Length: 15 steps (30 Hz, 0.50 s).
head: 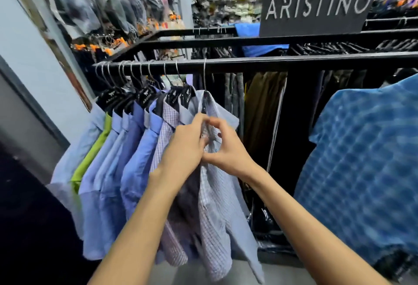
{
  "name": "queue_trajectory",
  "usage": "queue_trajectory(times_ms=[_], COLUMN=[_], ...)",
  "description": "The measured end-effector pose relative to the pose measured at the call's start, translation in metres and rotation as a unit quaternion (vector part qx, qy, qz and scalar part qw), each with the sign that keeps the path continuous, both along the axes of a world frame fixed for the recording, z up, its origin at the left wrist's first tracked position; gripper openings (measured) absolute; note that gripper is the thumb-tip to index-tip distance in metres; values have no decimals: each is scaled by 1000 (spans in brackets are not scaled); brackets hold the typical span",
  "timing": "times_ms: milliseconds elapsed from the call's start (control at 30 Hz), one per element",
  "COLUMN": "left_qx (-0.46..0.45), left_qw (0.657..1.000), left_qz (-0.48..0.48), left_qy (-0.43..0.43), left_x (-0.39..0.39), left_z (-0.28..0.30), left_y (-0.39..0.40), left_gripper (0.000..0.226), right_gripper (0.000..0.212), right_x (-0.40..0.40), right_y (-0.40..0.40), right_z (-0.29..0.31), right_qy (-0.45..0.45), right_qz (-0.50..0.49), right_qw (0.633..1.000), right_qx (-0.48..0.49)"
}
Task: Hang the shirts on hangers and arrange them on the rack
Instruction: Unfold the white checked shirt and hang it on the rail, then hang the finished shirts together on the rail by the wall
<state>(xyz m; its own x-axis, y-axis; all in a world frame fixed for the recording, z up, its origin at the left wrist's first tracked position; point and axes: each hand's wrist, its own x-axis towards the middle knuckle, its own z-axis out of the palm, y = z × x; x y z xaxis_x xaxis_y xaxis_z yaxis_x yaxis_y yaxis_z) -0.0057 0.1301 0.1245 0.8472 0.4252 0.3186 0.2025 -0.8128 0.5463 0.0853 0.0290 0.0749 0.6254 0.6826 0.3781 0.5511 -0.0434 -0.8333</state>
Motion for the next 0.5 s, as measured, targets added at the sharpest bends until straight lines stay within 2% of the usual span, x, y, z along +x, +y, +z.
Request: queue_trajectory(times_ms=[233,367,433,500], left_qx=[35,59,87,94], left_qw=[998,995,993,994], left_qz=[45,70,69,42], left_qy=[-18,-25,-26,-29], left_x=[-19,-20,-14,-4], left_z=[-2,-2,-2,-5], left_y=[25,30,24,15], left_gripper=[42,26,23,20], right_gripper=[83,87,78,59], right_x=[-16,-12,-8,-6], right_y=[39,35,25,12], right_z=[0,3,6,9], right_qy=[14,22,16,17], right_qz=[37,50,74,83], right_qw=[999,998,997,996], right_qx=[19,-10,-21,-14])
